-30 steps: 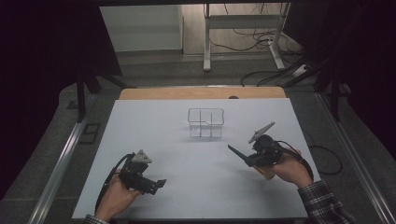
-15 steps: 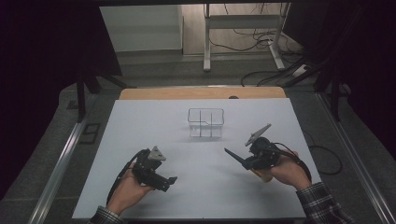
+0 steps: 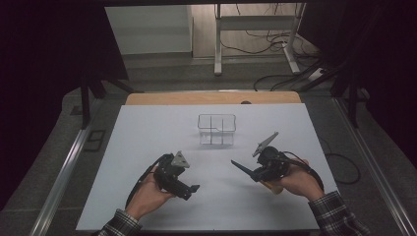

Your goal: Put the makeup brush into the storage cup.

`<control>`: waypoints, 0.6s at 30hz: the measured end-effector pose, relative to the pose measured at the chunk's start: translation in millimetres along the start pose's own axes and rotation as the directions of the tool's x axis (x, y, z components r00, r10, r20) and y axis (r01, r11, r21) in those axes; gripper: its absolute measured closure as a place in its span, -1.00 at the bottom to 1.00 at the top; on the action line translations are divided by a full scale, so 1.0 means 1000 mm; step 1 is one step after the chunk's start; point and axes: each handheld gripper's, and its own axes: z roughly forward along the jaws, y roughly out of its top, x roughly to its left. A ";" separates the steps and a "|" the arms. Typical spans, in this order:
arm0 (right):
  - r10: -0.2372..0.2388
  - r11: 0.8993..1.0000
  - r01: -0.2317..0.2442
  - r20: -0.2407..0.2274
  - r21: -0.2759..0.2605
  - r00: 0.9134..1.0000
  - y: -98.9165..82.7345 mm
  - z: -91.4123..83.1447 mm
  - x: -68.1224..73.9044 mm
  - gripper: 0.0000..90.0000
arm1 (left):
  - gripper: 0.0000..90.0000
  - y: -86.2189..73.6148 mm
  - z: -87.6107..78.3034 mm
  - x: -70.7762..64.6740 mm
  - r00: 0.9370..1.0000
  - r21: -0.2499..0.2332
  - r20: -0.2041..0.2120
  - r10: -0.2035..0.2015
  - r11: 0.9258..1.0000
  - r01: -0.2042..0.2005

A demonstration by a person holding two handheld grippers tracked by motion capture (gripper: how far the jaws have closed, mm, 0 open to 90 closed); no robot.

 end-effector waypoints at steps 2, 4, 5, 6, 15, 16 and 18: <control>-0.005 1.000 0.005 -0.006 0.002 1.000 0.001 0.001 0.002 0.65 | -1.00 0.003 0.003 -0.001 1.000 -0.007 0.007 0.007 1.000 -0.007; -0.012 1.000 0.012 -0.011 0.004 1.000 0.002 0.002 0.003 0.65 | -1.00 0.006 0.005 -0.002 1.000 -0.012 0.015 0.017 1.000 -0.017; -0.014 1.000 0.014 -0.012 0.006 1.000 0.003 0.003 0.003 0.65 | -1.00 0.008 0.006 -0.003 1.000 -0.012 0.016 0.024 1.000 -0.024; -0.014 1.000 0.014 -0.017 0.007 1.000 0.003 0.003 0.004 0.65 | -1.00 0.010 0.007 -0.004 0.999 -0.013 0.019 0.027 1.000 -0.027; -0.029 0.999 0.029 -0.044 0.019 0.999 0.009 0.007 0.010 0.65 | -1.00 0.023 0.017 -0.011 0.996 -0.014 0.029 0.080 0.997 -0.080; -0.028 0.999 0.029 -0.047 0.020 0.999 0.009 0.007 0.011 0.65 | -1.00 0.025 0.018 -0.011 0.995 -0.010 0.030 0.092 0.996 -0.092; -0.035 0.999 0.036 -0.051 0.020 0.998 0.010 0.009 0.012 0.65 | -1.00 0.028 0.020 -0.013 0.994 -0.008 0.027 0.102 0.995 -0.102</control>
